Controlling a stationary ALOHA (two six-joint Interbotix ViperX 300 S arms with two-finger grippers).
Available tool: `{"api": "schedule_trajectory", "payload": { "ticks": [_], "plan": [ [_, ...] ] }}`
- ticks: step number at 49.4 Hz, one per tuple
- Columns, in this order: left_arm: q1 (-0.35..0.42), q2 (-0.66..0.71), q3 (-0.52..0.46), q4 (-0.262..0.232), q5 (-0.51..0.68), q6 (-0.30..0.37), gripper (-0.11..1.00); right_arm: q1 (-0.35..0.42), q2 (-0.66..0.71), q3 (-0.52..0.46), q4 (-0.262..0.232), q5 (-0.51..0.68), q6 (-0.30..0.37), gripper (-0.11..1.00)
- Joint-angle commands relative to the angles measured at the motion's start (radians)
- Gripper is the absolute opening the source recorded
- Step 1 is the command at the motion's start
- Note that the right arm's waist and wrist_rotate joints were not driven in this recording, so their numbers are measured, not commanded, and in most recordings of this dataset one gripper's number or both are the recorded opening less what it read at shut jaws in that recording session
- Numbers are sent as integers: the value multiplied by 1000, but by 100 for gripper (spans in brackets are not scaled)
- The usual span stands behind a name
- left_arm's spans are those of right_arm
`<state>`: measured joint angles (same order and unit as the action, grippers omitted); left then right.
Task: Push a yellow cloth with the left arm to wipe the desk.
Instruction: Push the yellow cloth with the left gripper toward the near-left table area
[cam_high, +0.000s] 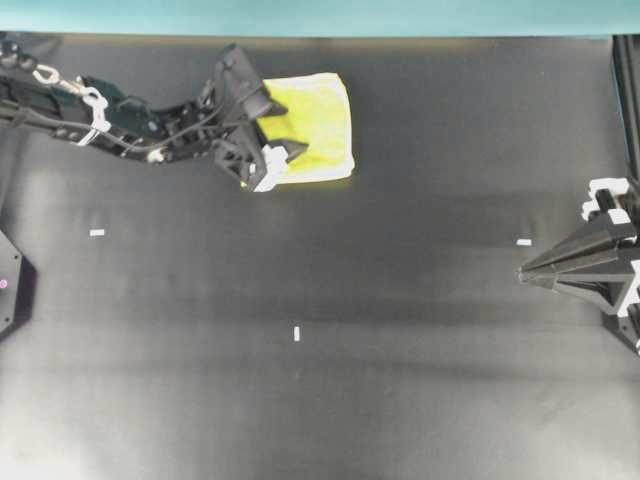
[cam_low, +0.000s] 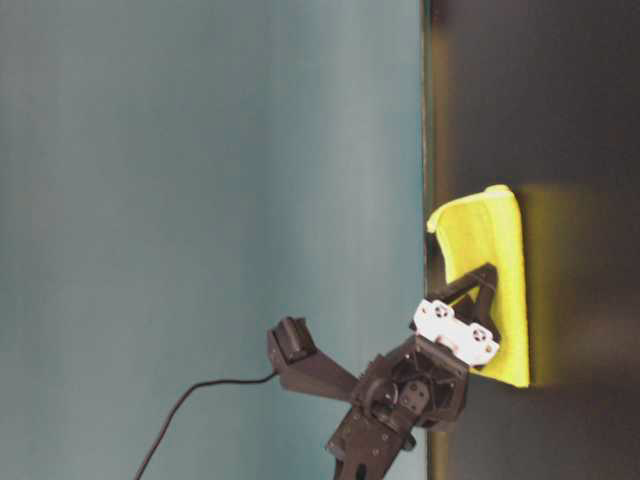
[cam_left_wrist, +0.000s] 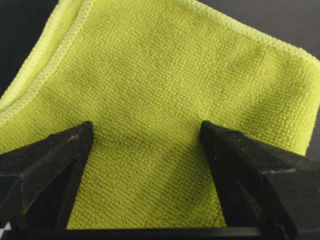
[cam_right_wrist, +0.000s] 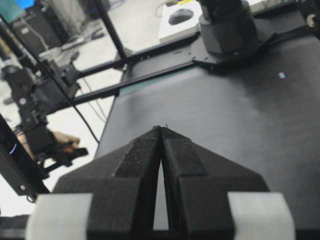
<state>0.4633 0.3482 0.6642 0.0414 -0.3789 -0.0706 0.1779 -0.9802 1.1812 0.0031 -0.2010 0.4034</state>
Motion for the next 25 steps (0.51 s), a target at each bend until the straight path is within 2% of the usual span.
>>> {"api": "schedule_trajectory", "payload": {
  "ticks": [1, 13, 25],
  "plan": [
    [-51, -5, 23, 2, 6, 3, 84, 0, 6, -14, 3, -5, 0, 0],
    [-167, -38, 98, 3, 3, 0, 84, 0, 5, -14, 3, -5, 0, 0],
    [-287, -110, 233, 3, -69, -2, 85, 0, 6, -14, 8, -11, 0, 0]
  ]
}}
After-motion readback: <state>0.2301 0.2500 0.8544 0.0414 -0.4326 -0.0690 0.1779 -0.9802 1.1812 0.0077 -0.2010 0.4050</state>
